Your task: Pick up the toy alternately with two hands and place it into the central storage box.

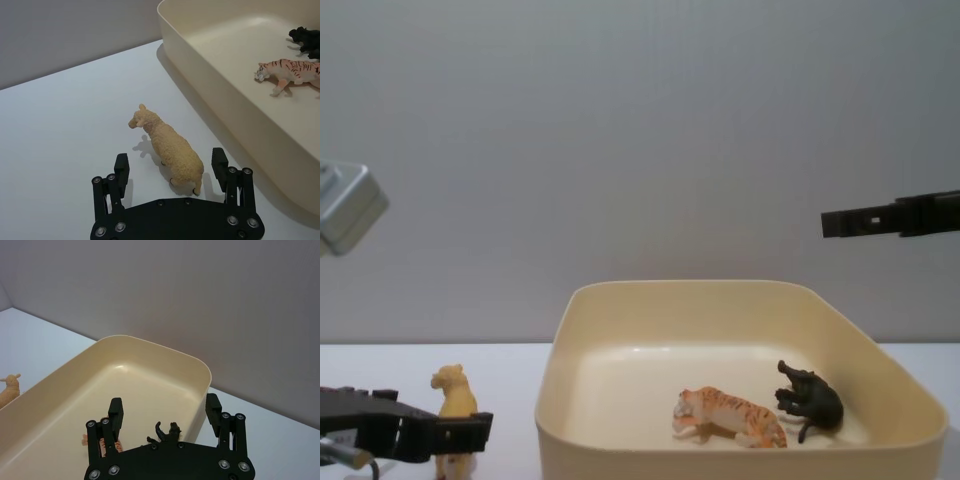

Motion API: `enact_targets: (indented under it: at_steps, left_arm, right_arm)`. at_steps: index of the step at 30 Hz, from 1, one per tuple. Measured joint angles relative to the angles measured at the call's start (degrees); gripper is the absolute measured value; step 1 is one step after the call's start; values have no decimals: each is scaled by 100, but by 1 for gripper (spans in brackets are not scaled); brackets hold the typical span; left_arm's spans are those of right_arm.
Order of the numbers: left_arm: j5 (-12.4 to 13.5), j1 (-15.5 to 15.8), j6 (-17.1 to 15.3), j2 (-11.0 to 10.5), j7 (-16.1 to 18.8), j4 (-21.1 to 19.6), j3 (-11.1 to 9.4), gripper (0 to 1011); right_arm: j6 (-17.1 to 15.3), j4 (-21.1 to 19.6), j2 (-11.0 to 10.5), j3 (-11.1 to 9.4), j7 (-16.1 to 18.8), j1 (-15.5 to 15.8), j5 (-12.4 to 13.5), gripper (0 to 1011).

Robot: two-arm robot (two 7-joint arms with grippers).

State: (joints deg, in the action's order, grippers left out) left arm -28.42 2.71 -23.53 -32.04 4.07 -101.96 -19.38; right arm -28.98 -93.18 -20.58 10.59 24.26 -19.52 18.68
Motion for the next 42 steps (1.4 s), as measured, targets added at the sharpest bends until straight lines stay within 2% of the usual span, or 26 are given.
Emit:
enact_targets:
  at_steps: [12, 14, 20, 21, 23, 24, 25, 34, 36, 42]
  left_arm:
    - [125, 245, 53, 235, -230, 414, -16, 1002]
    - [137, 266, 54, 254, -255, 448, -17, 973]
    - [172, 326, 58, 307, -314, 546, -21, 837]
    - [177, 336, 59, 317, -325, 564, -22, 782]
    - [182, 343, 60, 324, -333, 578, -23, 754]
    - [186, 351, 60, 331, -342, 590, -23, 688]
    - [189, 356, 61, 336, -345, 599, -24, 688]
    - [201, 363, 56, 331, -408, 590, -7, 383]
    - [213, 376, 41, 317, -472, 579, 5, 348]
    - [273, 473, -31, 269, -723, 555, 60, 348]
  right_arm:
    - [0, 1, 0, 0, 0, 0, -1, 1001]
    - [0, 1, 0, 0, 0, 0, -1, 1001]
    - [0, 1, 0, 0, 0, -1, -1, 1001]
    - [0, 1, 0, 0, 0, -1, -1, 1001]
    - [0, 1, 0, 0, 0, -1, -1, 1001]
    - [0, 1, 0, 0, 0, -1, -1, 1001]
    - [0, 1, 0, 0, 0, -1, -1, 1001]
    - [0, 1, 0, 0, 0, -1, -1, 1001]
    - [0, 1, 1, 0, 0, -1, -1, 1001]
    - [0, 1, 0, 0, 0, -1, -1, 1001]
